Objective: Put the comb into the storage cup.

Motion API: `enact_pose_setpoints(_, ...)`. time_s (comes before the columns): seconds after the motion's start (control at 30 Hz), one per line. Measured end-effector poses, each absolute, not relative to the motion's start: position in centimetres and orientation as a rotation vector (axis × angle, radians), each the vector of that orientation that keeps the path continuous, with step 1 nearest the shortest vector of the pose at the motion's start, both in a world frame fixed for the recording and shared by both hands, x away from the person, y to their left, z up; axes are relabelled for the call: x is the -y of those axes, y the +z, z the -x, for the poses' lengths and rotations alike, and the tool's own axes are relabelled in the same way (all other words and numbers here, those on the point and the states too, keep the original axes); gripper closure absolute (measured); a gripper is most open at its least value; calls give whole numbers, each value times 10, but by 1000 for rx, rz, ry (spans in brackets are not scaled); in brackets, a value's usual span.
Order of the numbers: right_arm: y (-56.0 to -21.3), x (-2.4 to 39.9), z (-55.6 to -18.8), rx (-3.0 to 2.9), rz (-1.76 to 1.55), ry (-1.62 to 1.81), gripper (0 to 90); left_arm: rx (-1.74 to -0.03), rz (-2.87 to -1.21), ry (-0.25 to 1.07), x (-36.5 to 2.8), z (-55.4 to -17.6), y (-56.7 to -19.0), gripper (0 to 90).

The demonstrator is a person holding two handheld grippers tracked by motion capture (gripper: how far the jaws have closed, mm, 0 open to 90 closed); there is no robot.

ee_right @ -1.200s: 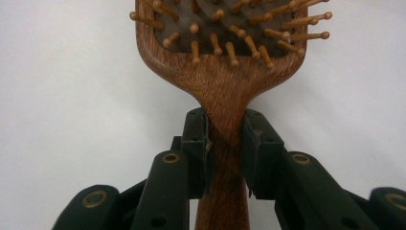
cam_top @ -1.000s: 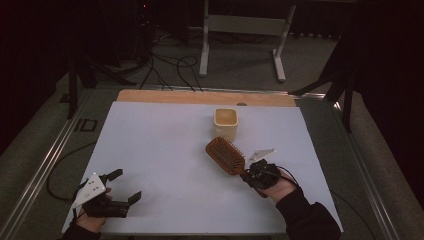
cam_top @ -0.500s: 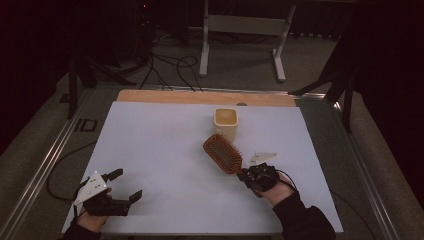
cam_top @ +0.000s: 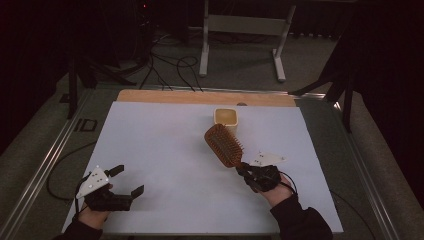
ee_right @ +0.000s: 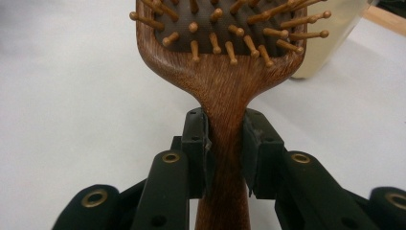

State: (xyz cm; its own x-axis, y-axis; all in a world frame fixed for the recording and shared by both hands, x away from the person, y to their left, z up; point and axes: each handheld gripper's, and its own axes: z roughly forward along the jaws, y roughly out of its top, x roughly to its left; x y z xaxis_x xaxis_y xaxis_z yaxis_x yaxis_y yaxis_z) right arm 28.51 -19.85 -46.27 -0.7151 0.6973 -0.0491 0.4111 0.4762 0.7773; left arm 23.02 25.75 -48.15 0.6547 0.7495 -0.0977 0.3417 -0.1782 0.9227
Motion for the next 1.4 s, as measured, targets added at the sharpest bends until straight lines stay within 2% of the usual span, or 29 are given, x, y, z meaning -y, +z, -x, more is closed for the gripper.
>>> enact_pose_setpoints(0.3,-467,197,-286,-2374,-937,1095,730,-875,-1844,447,-240,-243,-455,0)
enact_pose_setpoints(0.57,-466,198,-284,-2366,-933,1113,731,-947,-1803,398,-226,-260,-435,0)
enact_pose_setpoints(0.9,-465,197,-282,-2357,-918,1126,730,-895,-1850,382,-197,-273,-411,0)
enact_pose_setpoints(1.17,-464,197,-281,-2350,-913,1133,731,-845,-1873,329,-169,-283,-395,0)
enact_pose_setpoints(1.4,-462,196,-280,-2352,-901,1137,730,-837,-1853,215,-138,-297,-384,0)
